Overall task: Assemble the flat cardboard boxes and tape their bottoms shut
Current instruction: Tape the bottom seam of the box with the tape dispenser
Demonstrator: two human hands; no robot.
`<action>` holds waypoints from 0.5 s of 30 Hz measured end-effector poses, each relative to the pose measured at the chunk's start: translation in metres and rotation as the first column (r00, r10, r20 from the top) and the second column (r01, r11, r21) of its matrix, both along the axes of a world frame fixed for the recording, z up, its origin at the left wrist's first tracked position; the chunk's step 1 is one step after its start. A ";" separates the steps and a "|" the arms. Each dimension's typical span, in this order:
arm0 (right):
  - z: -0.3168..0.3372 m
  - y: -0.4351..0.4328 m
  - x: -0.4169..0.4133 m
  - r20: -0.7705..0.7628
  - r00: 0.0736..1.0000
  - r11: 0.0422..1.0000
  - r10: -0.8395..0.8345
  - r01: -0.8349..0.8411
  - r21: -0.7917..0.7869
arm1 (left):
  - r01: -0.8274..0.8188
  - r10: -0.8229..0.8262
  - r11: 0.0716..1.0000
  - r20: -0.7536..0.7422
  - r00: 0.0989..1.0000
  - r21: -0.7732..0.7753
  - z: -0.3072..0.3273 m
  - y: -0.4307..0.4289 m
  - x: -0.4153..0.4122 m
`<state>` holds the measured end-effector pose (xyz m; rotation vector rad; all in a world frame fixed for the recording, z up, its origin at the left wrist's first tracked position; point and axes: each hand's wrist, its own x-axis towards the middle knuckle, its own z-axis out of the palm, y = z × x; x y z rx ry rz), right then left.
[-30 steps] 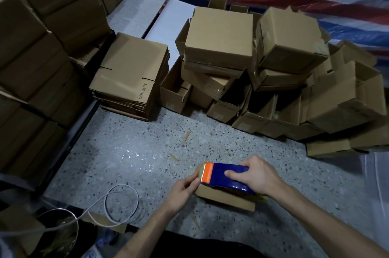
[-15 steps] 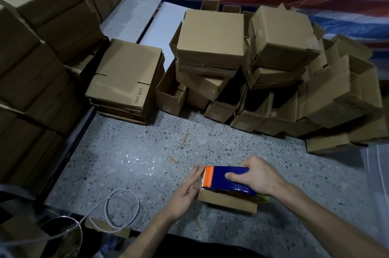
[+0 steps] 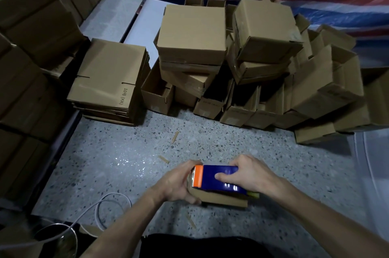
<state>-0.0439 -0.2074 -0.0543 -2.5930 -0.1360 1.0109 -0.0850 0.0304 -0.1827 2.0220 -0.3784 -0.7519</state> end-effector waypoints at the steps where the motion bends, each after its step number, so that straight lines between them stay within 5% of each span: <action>1: 0.000 -0.004 -0.002 -0.020 1.000 1.000 -0.002 0.002 0.009 | -0.007 0.007 1.000 0.009 1.000 -0.004 -0.002 0.000 -0.001; 15: 0.001 -0.164 -0.009 -0.030 0.992 0.992 -0.125 0.125 -0.021 | -0.054 0.054 0.999 -0.038 0.998 -0.004 -0.015 0.000 -0.003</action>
